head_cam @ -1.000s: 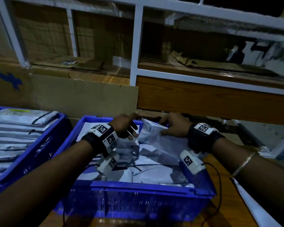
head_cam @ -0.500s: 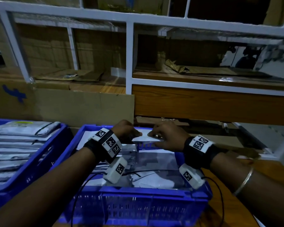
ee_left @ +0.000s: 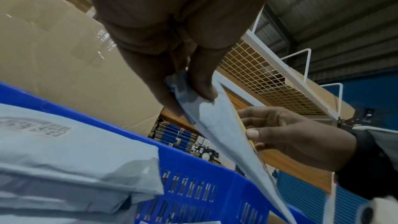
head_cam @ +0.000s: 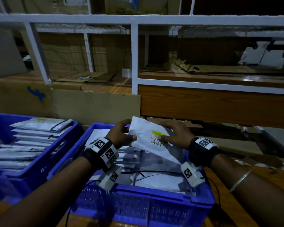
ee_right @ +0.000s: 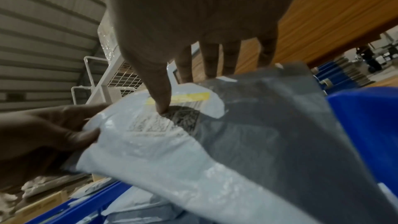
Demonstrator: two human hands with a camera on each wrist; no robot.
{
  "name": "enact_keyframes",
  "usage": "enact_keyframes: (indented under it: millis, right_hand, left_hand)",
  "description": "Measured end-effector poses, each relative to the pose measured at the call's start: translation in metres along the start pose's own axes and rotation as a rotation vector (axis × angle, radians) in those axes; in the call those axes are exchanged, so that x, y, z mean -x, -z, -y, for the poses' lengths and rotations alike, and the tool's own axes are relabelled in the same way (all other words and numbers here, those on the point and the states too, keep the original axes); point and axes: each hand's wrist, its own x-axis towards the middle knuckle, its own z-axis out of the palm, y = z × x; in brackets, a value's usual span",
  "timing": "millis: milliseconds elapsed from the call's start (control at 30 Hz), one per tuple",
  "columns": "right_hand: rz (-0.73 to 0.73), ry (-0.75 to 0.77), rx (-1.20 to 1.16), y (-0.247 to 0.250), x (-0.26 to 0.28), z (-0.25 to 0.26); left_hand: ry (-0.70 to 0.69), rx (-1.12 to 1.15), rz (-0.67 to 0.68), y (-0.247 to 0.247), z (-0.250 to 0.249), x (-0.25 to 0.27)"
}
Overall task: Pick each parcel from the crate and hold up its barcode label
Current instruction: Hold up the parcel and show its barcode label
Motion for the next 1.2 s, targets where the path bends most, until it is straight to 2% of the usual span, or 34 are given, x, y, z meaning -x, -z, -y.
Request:
enact_keyframes:
  millis: [100, 233, 500, 700, 867, 933, 1067, 1200]
  right_hand:
    - [0.041, -0.042, -0.087, -0.002, -0.003, -0.005]
    - [0.039, -0.021, -0.172, -0.005, -0.005, -0.009]
    - [0.077, 0.061, -0.141, -0.013, -0.016, 0.004]
    - [0.145, 0.100, -0.133, -0.011, -0.027, 0.029]
    - [0.140, -0.022, -0.217, -0.007, -0.022, 0.016]
    - [0.096, -0.058, -0.247, -0.006, -0.018, 0.015]
    - [0.020, -0.141, -0.481, -0.009, -0.017, 0.018]
    - [-0.089, -0.203, -0.495, -0.012, -0.024, 0.024]
  left_hand:
    - [-0.029, 0.025, -0.031, 0.000, 0.005, 0.004]
    - [0.004, 0.031, -0.048, -0.001, 0.010, 0.005]
    - [0.028, 0.038, -0.147, 0.017, 0.000, 0.002]
    - [-0.066, -0.052, -0.160, 0.037, 0.004, -0.007]
    - [-0.047, -0.039, -0.181, 0.059, 0.015, -0.012]
    - [-0.005, -0.015, -0.178, 0.068, 0.019, -0.013]
    - [0.111, 0.166, -0.148, 0.076, 0.022, -0.009]
    - [0.126, 0.223, -0.124, 0.084, 0.019, -0.008]
